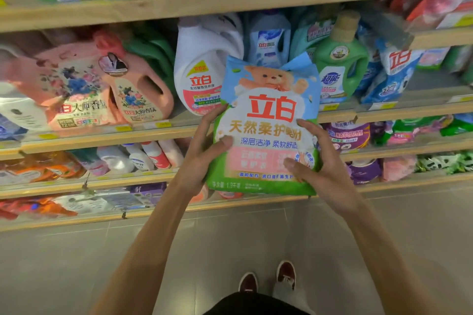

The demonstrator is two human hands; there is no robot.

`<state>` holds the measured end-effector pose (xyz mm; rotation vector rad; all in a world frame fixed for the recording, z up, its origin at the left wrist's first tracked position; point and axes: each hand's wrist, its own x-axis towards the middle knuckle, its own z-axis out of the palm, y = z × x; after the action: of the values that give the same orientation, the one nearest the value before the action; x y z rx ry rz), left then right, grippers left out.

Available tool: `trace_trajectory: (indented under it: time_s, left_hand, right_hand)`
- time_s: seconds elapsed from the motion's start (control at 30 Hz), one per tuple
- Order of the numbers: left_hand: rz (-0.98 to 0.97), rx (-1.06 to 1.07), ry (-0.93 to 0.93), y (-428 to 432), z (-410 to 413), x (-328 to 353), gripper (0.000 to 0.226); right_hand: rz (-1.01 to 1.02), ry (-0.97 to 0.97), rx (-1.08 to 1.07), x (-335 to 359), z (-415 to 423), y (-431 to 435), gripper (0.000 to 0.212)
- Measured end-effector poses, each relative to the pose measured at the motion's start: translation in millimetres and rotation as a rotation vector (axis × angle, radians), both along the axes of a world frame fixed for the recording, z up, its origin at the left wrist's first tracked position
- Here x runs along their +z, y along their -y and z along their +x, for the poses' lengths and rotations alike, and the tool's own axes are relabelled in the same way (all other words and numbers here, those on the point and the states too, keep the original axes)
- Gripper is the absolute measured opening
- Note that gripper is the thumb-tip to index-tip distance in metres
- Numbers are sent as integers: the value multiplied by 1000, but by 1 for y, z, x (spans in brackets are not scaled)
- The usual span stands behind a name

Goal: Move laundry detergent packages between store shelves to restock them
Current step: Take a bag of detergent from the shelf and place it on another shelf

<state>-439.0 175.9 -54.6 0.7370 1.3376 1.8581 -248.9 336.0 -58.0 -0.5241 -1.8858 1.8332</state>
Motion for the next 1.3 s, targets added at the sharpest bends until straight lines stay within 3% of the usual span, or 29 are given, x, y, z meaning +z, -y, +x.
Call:
trace_trajectory:
  time_s: [0.57, 1.1, 1.3]
  left_hand:
    - [-29, -111, 28, -56, 71, 2, 61]
    - [15, -289, 38, -240, 262, -11, 57]
    - [-35, -333, 27, -289, 313, -11, 64]
  right_hand:
    - [-59, 11, -119, 11, 91, -40, 63]
    - [37, 110, -297, 18, 302, -196, 62]
    - [-40, 140, -275, 14, 357, -240, 62]
